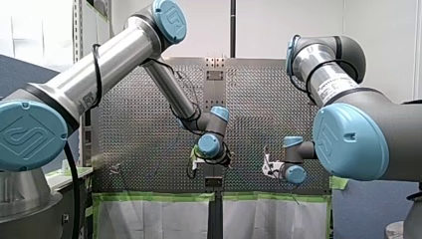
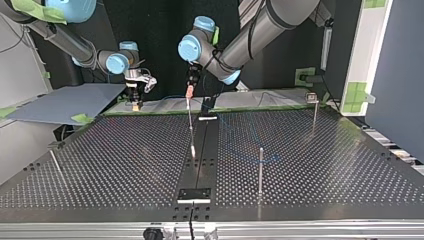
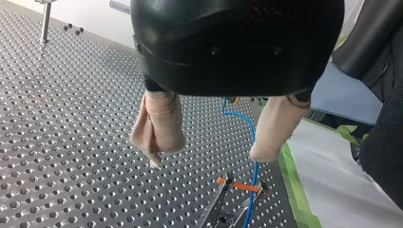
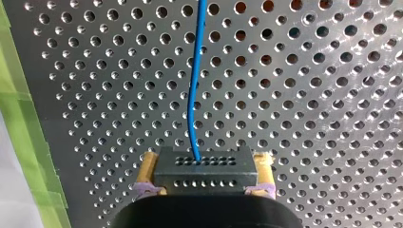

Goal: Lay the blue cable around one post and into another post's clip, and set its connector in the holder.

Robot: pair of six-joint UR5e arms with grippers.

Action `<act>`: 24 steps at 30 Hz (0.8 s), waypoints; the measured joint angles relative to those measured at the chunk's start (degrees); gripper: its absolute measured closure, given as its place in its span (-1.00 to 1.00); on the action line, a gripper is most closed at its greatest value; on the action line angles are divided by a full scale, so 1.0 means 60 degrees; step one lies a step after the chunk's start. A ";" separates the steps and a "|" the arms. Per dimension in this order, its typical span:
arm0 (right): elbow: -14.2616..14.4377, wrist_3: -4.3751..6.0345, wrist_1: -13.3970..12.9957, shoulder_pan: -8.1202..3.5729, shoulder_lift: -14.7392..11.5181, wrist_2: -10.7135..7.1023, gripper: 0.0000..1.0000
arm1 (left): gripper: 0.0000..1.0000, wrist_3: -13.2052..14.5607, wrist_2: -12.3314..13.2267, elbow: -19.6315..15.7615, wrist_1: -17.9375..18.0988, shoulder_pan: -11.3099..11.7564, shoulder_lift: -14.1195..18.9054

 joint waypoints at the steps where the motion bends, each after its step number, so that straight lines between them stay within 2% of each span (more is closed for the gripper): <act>1: 0.0000 0.0000 0.0001 0.0000 0.0000 0.0000 1.00 | -1.00 0.0000 0.0001 0.0000 0.0000 0.0000 -0.0002; 7: 0.0000 0.0003 -0.0001 0.0001 -0.0006 0.0002 1.00 | -1.00 0.0015 -0.0040 -0.0001 -0.0022 -0.0001 0.0003; 12: -0.0001 0.0005 0.0016 -0.0001 -0.0009 -0.0001 1.00 | -1.00 0.0049 -0.0308 -0.0123 -0.0013 -0.0032 0.0181; 19: -0.0001 0.0007 0.0006 -0.0006 -0.0003 0.0003 1.00 | -1.00 -0.0145 -0.0788 -0.0605 0.0441 0.0086 0.0682; 24: -0.0002 0.0026 -0.0029 -0.0005 -0.0002 -0.0014 1.00 | -1.00 -0.0427 -0.0656 -0.0982 0.0815 0.0355 0.1059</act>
